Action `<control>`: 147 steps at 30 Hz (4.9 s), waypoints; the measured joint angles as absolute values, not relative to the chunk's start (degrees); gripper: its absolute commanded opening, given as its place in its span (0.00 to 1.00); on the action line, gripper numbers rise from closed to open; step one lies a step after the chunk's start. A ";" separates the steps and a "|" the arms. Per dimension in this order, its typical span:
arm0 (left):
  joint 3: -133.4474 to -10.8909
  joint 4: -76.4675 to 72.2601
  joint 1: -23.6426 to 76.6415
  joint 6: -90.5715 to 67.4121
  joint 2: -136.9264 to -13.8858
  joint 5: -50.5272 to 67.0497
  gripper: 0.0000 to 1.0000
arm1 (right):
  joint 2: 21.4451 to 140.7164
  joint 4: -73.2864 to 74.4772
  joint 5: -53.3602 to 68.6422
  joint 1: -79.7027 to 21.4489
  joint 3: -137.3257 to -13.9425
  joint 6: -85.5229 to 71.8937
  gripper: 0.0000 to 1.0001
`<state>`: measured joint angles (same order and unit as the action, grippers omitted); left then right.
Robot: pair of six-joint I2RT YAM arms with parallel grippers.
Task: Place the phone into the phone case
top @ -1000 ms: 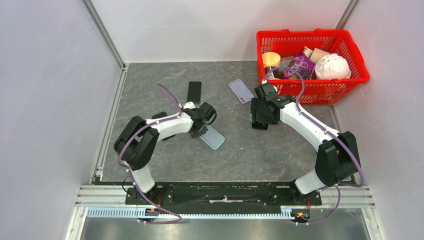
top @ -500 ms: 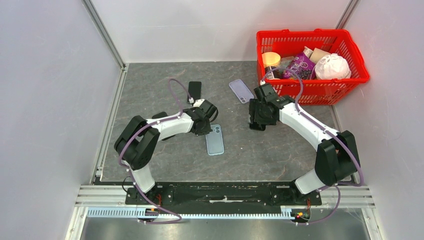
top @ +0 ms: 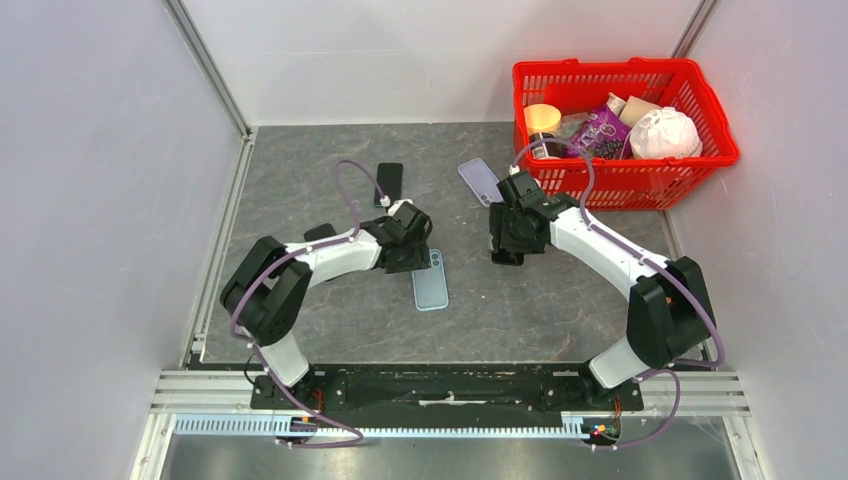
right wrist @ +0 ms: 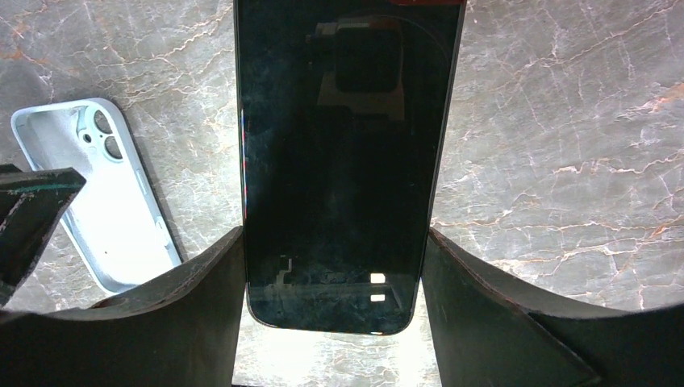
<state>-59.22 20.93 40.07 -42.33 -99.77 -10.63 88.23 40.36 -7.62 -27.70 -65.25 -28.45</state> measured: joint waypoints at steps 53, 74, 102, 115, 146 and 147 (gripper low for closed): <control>-33.36 13.54 34.83 -53.15 -71.70 -10.24 0.59 | 110.59 40.27 -20.88 -57.56 -78.85 -43.97 0.52; -33.36 11.81 34.72 -53.12 -75.07 -9.89 0.59 | 110.65 38.65 -19.64 -58.28 -78.87 -44.51 0.97; -42.83 4.56 31.83 -57.65 -91.26 -2.28 0.24 | 98.52 26.61 -4.49 -44.36 -66.54 -38.61 0.66; -42.78 2.83 31.97 -58.54 -92.62 -0.84 0.05 | 100.86 24.18 -2.00 -44.40 -65.65 -38.54 0.56; -36.82 3.66 39.70 -61.08 -86.17 -5.06 0.02 | 102.59 25.41 -7.16 -51.57 -64.71 -39.24 0.63; -36.86 3.70 39.81 -61.08 -86.19 -5.06 0.02 | 102.48 25.80 -7.40 -51.68 -64.71 -39.09 0.63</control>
<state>-36.86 3.70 39.81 -61.08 -86.19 -5.06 102.48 25.80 -7.40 -51.68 -64.71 -39.09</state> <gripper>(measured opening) 0.028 0.616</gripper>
